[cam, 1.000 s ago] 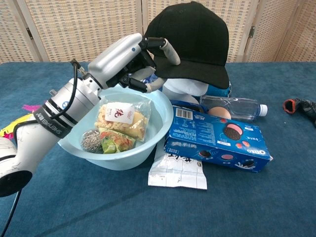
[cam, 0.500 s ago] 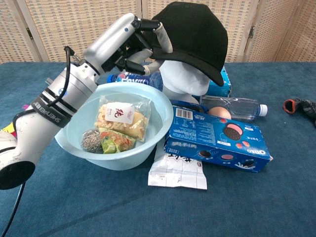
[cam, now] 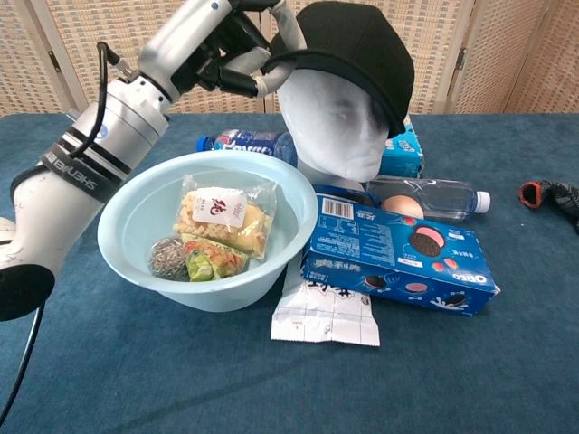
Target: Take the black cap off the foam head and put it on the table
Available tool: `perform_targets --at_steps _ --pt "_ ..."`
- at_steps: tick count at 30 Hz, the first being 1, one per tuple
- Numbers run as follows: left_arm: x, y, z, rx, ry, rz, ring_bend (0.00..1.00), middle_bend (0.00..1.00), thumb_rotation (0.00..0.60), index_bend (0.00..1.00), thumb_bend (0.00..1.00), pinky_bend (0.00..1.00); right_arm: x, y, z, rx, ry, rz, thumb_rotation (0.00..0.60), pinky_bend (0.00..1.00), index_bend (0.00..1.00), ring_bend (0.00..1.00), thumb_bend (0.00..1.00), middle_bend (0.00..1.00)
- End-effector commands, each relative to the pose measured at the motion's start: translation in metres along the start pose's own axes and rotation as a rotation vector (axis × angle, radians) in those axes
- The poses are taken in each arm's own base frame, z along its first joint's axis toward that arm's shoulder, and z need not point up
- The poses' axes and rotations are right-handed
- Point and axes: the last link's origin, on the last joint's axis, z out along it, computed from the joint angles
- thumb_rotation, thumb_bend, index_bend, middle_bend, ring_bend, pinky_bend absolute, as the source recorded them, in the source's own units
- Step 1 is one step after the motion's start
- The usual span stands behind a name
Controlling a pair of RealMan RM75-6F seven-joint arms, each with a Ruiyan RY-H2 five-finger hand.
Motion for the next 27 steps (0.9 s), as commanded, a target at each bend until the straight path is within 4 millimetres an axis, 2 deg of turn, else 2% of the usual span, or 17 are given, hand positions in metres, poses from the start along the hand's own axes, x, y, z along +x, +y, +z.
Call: perform_targets --at_steps 1,6,15,21,27 --pt "0.008 0.005 0.013 0.034 0.024 -0.058 1.00 1.00 0.600 0.72 0.38 1.00 0.000 0.000 0.000 0.001 0.001 0.001 0.600 0.22 0.22 0.19 0.23 0.28" --pt "0.012 0.018 0.033 0.023 0.036 -0.044 1.00 1.00 0.600 0.72 0.38 1.00 0.001 0.000 -0.001 0.000 0.007 0.003 0.600 0.22 0.22 0.19 0.23 0.28" --pt "0.011 0.025 0.074 0.098 0.051 -0.058 1.00 1.00 0.600 0.73 0.38 1.00 0.000 0.003 -0.004 -0.006 0.010 0.009 0.600 0.22 0.22 0.19 0.23 0.28" --pt "0.021 0.018 0.099 0.171 0.102 -0.072 1.00 1.00 0.600 0.73 0.38 1.00 0.001 0.004 -0.006 -0.010 0.013 0.011 0.600 0.22 0.22 0.19 0.23 0.28" --pt "0.046 0.002 0.114 0.236 0.185 -0.055 1.00 1.00 0.600 0.73 0.38 1.00 0.002 0.005 -0.006 -0.012 0.017 0.011 0.600 0.22 0.22 0.19 0.23 0.28"
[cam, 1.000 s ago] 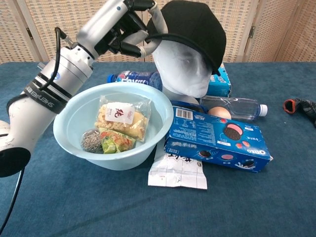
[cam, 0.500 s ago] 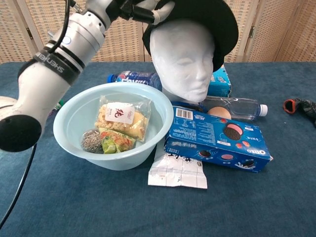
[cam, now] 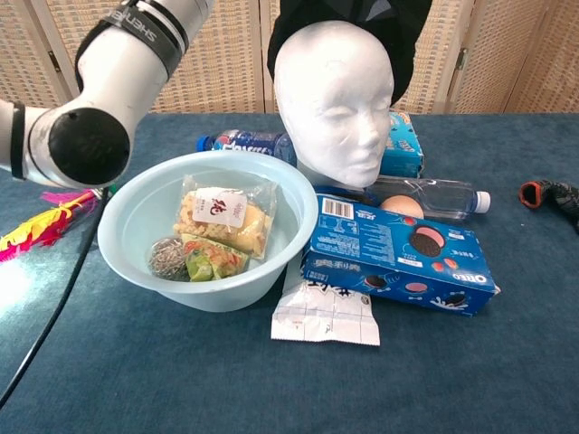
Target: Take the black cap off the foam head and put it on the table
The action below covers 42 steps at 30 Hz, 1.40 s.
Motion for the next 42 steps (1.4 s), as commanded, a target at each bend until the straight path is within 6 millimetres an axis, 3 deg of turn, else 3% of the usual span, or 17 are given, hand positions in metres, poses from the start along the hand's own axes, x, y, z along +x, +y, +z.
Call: perform_targets --at_steps 1,10,16,21,28,42 --pt "0.016 -0.006 0.012 0.031 0.056 -0.002 1.00 1.00 0.600 0.73 0.38 1.00 0.000 0.000 0.000 0.002 0.000 0.000 0.600 0.22 0.22 0.19 0.23 0.28" --pt "0.058 -0.033 0.026 0.106 0.155 0.021 1.00 1.00 0.600 0.73 0.38 1.00 0.001 -0.004 0.002 0.016 0.000 0.001 0.600 0.22 0.22 0.19 0.23 0.28" --pt "0.094 -0.052 0.017 0.096 0.199 0.077 1.00 1.00 0.600 0.73 0.38 1.00 0.001 -0.005 0.003 0.020 0.001 0.005 0.600 0.22 0.22 0.19 0.23 0.28" --pt "0.126 -0.075 -0.007 0.105 0.220 0.129 1.00 1.00 0.600 0.73 0.38 1.00 0.000 -0.007 0.005 0.032 -0.005 0.009 0.600 0.22 0.22 0.19 0.23 0.28" --pt "0.155 -0.103 -0.048 0.140 0.201 0.211 1.00 1.00 0.600 0.73 0.38 1.00 0.000 -0.013 0.006 0.057 -0.002 0.011 0.600 0.22 0.22 0.19 0.23 0.28" --pt "0.170 -0.151 -0.119 0.214 0.048 0.408 1.00 1.00 0.600 0.73 0.38 1.00 0.004 -0.015 -0.001 0.057 0.007 0.010 0.600 0.22 0.22 0.19 0.23 0.28"
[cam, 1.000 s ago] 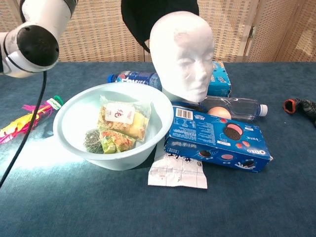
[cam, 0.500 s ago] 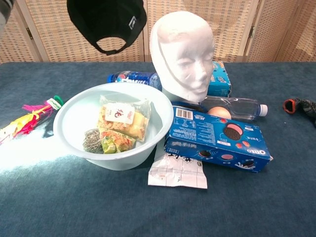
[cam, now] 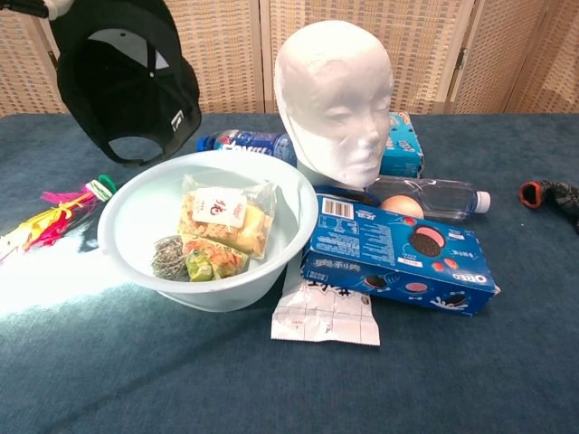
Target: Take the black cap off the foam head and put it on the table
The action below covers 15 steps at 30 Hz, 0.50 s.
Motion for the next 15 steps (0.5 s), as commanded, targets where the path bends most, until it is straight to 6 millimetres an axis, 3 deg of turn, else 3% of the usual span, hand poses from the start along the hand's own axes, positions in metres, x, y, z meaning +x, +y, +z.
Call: perform_targets --at_steps 1,15 --pt "-0.002 -0.016 -0.016 0.012 -0.041 0.052 1.00 1.00 0.600 0.73 0.38 1.00 -0.001 -0.001 0.000 0.001 -0.002 0.000 0.600 0.22 0.22 0.19 0.23 0.28" --pt "0.001 -0.073 -0.064 0.063 -0.219 0.241 1.00 1.00 0.600 0.74 0.38 1.00 -0.001 -0.006 0.002 0.012 -0.008 -0.004 0.600 0.22 0.22 0.19 0.23 0.28"
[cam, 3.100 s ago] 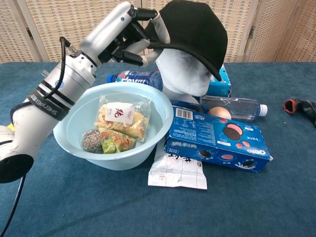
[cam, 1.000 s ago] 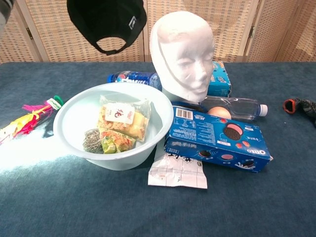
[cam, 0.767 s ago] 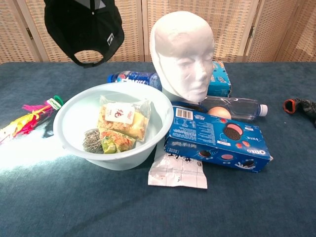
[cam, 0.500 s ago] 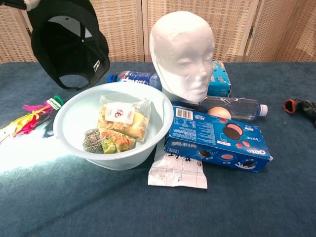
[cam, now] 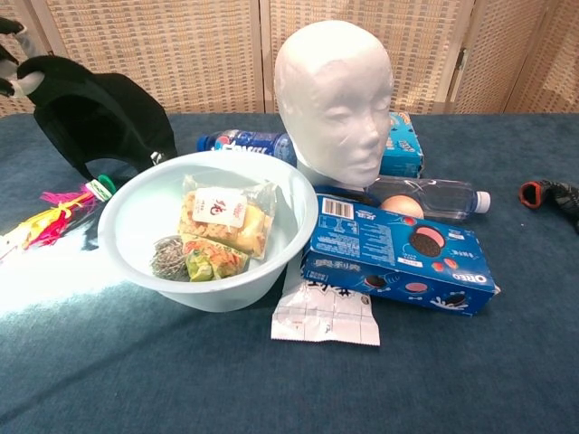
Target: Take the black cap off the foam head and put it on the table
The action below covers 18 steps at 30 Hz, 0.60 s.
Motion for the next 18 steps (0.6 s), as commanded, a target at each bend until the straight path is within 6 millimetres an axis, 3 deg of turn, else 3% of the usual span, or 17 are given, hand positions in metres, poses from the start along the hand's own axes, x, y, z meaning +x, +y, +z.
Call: perform_targets --at_steps 1,7,18 --pt "-0.002 -0.015 -0.012 -0.003 -0.081 0.055 1.00 1.00 0.600 0.74 0.38 1.00 0.000 0.000 0.000 -0.001 0.000 0.001 0.600 0.22 0.22 0.19 0.23 0.28" --pt "0.002 -0.033 -0.026 -0.015 -0.181 0.156 1.00 1.00 0.600 0.74 0.38 1.00 0.000 0.000 -0.001 0.000 -0.001 0.001 0.600 0.22 0.22 0.19 0.23 0.28" --pt "-0.005 -0.047 -0.049 -0.029 -0.309 0.367 1.00 1.00 0.600 0.73 0.37 1.00 -0.003 -0.001 0.000 0.006 -0.007 0.007 0.600 0.22 0.22 0.19 0.23 0.28"
